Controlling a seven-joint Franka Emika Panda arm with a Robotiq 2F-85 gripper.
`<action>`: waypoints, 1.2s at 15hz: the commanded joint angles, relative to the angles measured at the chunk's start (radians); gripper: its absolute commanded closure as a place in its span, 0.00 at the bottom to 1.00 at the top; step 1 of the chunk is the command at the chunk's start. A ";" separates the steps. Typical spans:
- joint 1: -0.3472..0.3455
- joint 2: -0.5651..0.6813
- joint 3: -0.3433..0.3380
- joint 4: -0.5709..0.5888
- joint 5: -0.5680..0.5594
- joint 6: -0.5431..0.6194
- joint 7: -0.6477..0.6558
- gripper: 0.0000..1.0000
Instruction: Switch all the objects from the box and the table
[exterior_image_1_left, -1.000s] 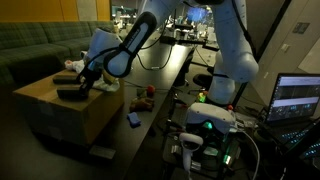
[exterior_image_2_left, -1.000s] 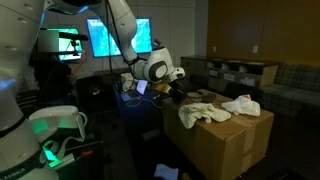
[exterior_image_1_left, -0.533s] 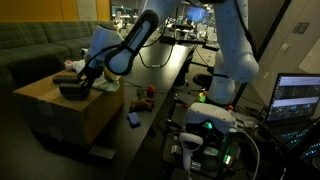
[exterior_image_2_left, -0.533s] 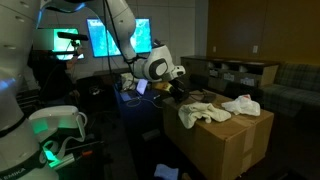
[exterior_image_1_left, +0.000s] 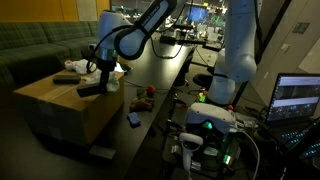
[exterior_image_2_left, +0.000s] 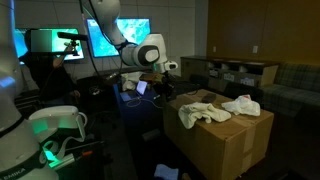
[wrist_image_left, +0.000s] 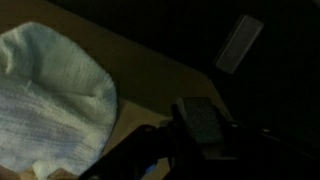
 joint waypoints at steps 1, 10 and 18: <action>-0.040 -0.138 0.022 -0.125 0.038 -0.142 -0.122 0.85; -0.048 -0.007 -0.079 -0.298 -0.201 0.090 0.052 0.85; 0.131 0.377 -0.245 -0.177 -0.262 0.341 0.334 0.85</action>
